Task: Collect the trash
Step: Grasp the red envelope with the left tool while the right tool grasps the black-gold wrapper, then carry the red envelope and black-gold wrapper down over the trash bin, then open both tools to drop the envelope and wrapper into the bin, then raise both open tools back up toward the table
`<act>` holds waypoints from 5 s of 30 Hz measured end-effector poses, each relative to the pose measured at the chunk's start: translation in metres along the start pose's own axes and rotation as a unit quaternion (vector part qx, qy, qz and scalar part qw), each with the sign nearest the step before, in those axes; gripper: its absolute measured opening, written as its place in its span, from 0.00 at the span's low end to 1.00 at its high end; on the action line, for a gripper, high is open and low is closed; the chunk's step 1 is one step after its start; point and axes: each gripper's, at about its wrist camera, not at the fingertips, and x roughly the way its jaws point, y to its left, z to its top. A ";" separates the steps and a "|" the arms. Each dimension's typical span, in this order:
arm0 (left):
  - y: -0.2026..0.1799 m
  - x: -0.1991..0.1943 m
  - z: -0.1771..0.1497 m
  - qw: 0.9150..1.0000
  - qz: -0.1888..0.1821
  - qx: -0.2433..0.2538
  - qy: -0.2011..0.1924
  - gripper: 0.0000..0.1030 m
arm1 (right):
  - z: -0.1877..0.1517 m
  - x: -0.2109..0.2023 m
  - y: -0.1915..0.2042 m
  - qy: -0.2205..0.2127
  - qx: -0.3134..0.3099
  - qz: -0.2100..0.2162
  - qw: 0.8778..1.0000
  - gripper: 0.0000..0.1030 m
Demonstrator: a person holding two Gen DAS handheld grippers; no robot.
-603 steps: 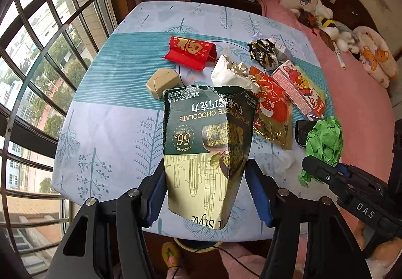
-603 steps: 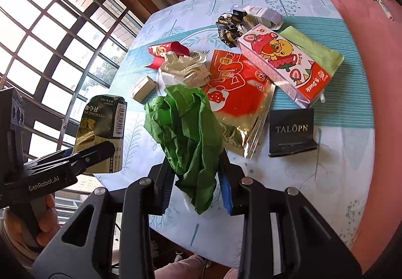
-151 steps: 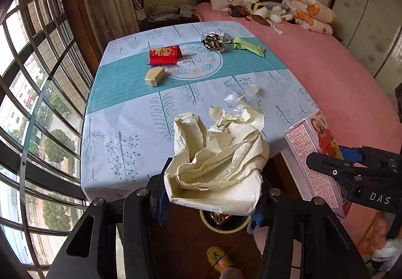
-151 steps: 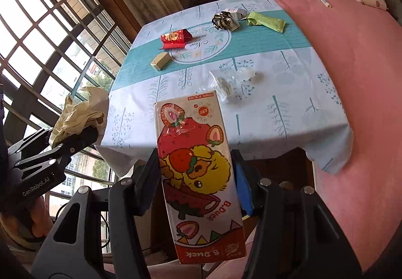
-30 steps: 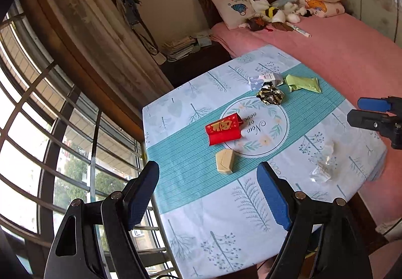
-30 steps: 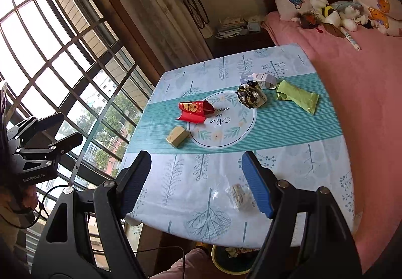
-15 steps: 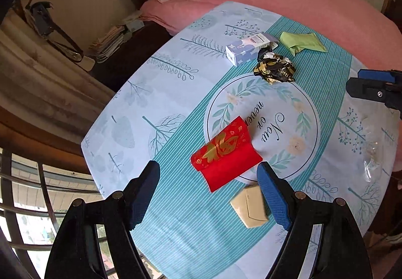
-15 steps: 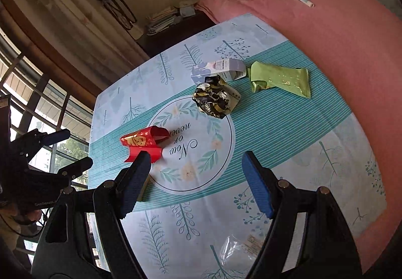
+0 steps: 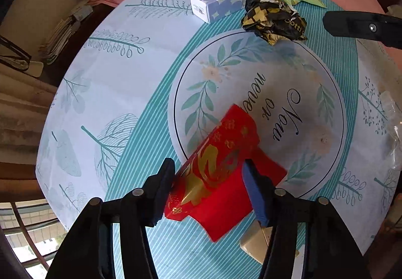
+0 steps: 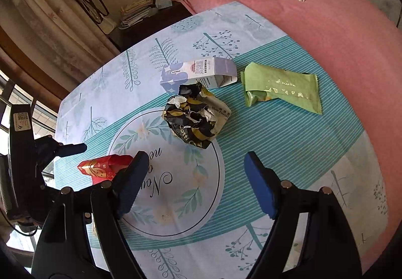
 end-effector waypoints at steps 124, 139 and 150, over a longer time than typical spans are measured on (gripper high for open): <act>-0.463 0.108 -0.269 0.928 0.010 -0.371 0.004 0.77 | -0.479 0.073 -0.260 0.237 -0.017 0.043 0.970 0.68; -0.480 -0.093 -0.259 0.921 0.057 -0.377 -0.081 0.78 | -0.412 -0.091 -0.247 0.197 -0.029 0.107 0.974 0.68; -0.461 -0.234 -0.246 0.909 0.136 -0.367 -0.143 0.78 | -0.361 -0.191 -0.226 0.166 -0.058 0.168 0.970 0.68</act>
